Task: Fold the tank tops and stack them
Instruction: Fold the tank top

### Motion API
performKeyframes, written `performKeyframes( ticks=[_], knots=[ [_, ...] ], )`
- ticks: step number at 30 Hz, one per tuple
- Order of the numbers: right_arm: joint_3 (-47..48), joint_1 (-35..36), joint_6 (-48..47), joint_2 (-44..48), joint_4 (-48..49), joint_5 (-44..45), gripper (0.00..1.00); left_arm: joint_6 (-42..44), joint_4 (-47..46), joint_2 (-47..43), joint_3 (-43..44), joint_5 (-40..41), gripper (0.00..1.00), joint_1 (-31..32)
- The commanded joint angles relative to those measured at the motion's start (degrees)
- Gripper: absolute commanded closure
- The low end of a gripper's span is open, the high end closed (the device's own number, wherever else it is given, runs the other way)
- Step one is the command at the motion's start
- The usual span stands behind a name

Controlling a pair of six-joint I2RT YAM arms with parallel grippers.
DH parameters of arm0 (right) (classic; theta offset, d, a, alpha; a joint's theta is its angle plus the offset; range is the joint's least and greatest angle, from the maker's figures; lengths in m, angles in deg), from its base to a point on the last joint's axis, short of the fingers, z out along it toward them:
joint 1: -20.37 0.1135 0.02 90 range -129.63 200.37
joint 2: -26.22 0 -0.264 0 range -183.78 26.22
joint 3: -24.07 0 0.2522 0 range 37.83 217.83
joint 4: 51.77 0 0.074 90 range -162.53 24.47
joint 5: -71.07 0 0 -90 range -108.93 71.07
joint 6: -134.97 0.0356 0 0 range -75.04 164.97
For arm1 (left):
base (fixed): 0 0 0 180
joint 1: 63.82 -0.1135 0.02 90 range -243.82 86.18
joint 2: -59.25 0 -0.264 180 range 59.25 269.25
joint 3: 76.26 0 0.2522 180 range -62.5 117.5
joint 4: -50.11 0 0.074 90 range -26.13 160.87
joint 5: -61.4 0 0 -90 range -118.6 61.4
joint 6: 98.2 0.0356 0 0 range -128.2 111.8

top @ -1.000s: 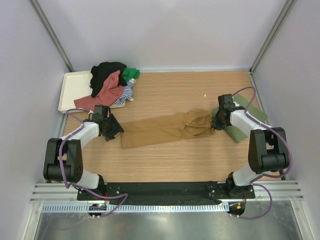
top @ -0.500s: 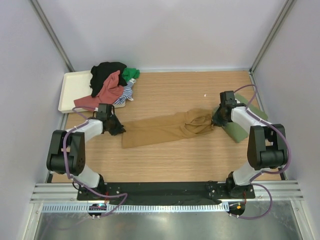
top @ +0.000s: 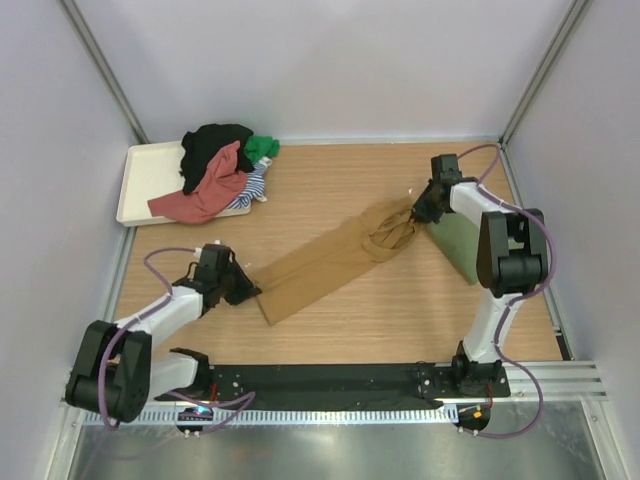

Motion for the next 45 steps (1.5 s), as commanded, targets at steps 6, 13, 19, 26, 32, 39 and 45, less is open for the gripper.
performKeyframes(
  ticks=[6, 13, 19, 26, 32, 39, 45],
  knots=[
    [17.2, -0.3, 1.9, -14.2, 5.7, -8.4, 0.99, -18.2, 5.0, -12.1, -10.1, 7.2, 1.0, 21.1],
    [28.3, 1.4, 7.4, -27.2, 14.5, -18.7, 0.99, -33.2, 2.0, -11.8, -9.1, 19.8, 1.0, 44.9],
    [40.1, 4.6, 9.7, -36.0, 20.7, -23.4, 0.98, -41.0, -3.5, 3.2, -3.7, 24.7, 1.0, 58.3],
    [50.5, 6.8, 8.7, -39.6, 17.3, -23.5, 0.55, -43.0, -5.9, 8.4, -0.9, 25.8, 0.48, 61.9],
    [49.9, 6.8, 3.6, -33.8, 13.3, -22.1, 0.44, -41.7, -3.2, 2.2, -2.2, 29.1, 0.19, 64.4],
    [41.0, 6.8, -1.8, -24.5, 15.2, -24.2, 0.28, -34.0, 6.0, -7.1, -1.4, 30.6, 0.19, 58.3],
    [24.5, 7.1, -6.2, -12.4, 15.8, -24.7, 0.23, -17.5, 9.3, -11.9, 2.5, 25.7, 0.2, 43.9]
  ],
)
